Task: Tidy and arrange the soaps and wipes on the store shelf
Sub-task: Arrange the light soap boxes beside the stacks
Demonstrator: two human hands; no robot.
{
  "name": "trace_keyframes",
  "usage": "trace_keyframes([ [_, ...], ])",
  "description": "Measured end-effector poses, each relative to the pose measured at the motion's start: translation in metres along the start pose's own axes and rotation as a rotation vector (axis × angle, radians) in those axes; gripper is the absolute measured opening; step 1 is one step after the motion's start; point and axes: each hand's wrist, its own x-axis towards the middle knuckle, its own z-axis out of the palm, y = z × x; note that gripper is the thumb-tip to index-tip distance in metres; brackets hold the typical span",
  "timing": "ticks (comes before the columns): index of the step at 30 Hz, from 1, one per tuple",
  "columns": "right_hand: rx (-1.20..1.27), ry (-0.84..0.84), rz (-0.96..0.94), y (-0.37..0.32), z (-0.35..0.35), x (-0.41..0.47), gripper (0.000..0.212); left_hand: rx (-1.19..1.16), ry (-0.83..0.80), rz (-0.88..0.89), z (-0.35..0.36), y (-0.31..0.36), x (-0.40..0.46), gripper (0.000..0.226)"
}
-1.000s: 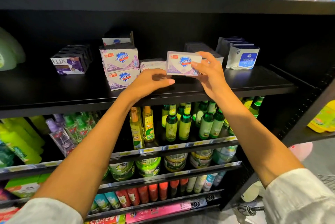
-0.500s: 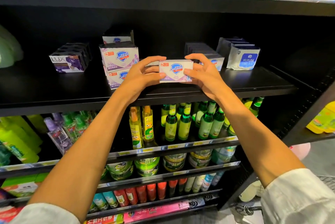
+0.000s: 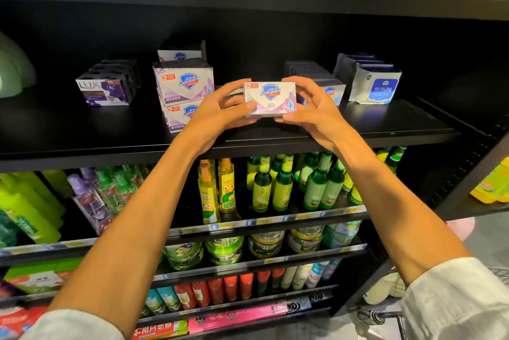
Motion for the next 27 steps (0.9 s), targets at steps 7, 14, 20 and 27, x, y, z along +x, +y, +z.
trace_keyframes([
  [7, 0.058, -0.039, 0.017, 0.0004, -0.0028, 0.0001, 0.065, 0.104, -0.052, 0.076, -0.0032, -0.0015, -0.0008, 0.075],
  [14, 0.027, -0.072, 0.015, -0.0003, -0.0051, 0.0023, 0.070, 0.039, -0.052, 0.058, -0.0020, -0.0003, -0.0027, 0.058],
  [20, 0.042, -0.073, -0.012, 0.0002, -0.0044, 0.0006, 0.062, 0.035, -0.042, 0.017, 0.0008, 0.0007, -0.0026, 0.050],
  [27, 0.029, -0.020, -0.012, -0.0004, -0.0039, -0.0006, 0.036, -0.008, -0.078, 0.036, -0.0031, -0.0008, -0.0009, 0.072],
])
